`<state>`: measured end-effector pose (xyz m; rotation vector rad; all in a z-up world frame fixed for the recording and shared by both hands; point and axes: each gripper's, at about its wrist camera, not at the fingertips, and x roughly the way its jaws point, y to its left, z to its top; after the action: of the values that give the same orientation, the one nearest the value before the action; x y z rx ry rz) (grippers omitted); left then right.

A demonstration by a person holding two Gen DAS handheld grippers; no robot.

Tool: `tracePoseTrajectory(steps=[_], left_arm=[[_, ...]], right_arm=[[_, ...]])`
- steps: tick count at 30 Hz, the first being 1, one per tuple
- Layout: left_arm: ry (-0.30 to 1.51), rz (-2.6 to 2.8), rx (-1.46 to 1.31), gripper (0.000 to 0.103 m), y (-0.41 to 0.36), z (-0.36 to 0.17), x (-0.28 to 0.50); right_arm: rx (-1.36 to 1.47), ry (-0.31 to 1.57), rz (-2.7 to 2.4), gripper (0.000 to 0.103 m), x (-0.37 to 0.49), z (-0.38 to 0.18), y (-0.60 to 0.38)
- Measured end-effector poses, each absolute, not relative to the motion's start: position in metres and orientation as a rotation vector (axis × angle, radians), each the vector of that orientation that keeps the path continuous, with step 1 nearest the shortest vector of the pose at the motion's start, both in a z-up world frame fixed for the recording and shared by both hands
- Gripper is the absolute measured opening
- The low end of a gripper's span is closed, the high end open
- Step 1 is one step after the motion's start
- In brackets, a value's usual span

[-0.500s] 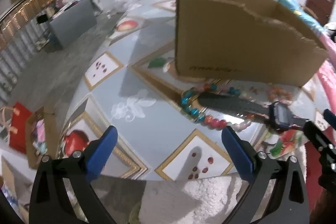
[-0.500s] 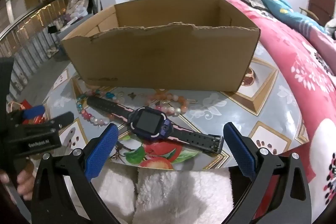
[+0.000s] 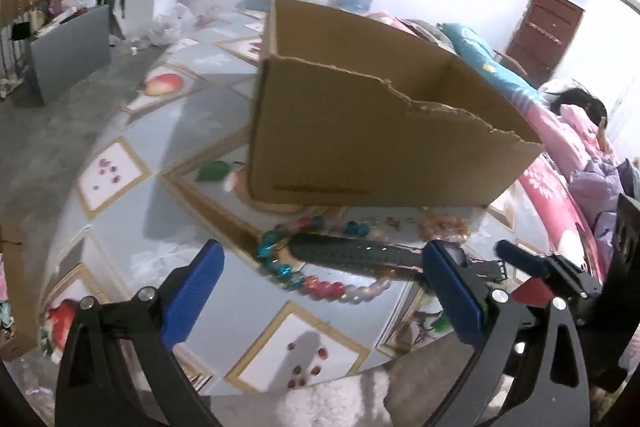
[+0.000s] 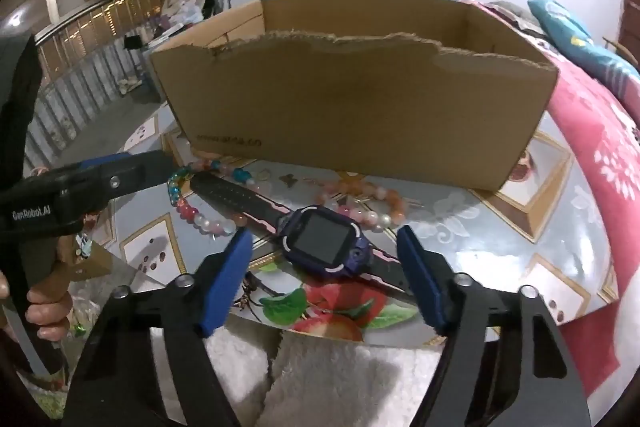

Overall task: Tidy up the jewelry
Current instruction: 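Grasp the purple smartwatch by its black strap with the right gripper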

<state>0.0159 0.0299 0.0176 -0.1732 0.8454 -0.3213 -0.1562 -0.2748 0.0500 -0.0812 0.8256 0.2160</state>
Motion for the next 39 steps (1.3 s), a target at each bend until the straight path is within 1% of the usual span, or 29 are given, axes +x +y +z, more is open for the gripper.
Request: tracePoseTrajectory(steps=[6, 8, 13, 21, 30, 36, 38, 39], left_arm=[[0.895, -0.379, -0.168, 0.097, 0.016, 0.011, 0.029], [0.907, -0.389, -0.168, 0.095, 0.012, 0.009, 0.032], [0.968, -0.398, -0.151, 0.089, 0.002, 0.002, 0.044], [1.039, -0.373, -0.129, 0.087, -0.011, -0.008, 0.059], [1.058, -0.349, -0.123, 0.087, -0.013, -0.007, 0.064], [1.051, -0.409, -0.161, 0.074, -0.015, -0.005, 0.056], [1.045, -0.406, -0.159, 0.065, -0.014, -0.003, 0.054], [1.039, -0.403, -0.157, 0.062, -0.014, -0.002, 0.053]], right_arm=[[-0.054, 0.896, 0.247, 0.052, -0.148, 0.034, -0.279], [-0.032, 0.898, 0.260, 0.051, -0.147, 0.032, -0.282], [-0.028, 0.880, 0.277, 0.051, -0.149, 0.031, -0.286], [-0.038, 0.875, 0.287, 0.051, -0.148, 0.029, -0.297], [0.001, 0.859, 0.326, 0.050, -0.151, 0.034, -0.309], [-0.009, 0.853, 0.340, 0.050, -0.151, 0.036, -0.312], [-0.012, 0.854, 0.341, 0.050, -0.150, 0.037, -0.312], [-0.012, 0.853, 0.343, 0.050, -0.150, 0.038, -0.312]])
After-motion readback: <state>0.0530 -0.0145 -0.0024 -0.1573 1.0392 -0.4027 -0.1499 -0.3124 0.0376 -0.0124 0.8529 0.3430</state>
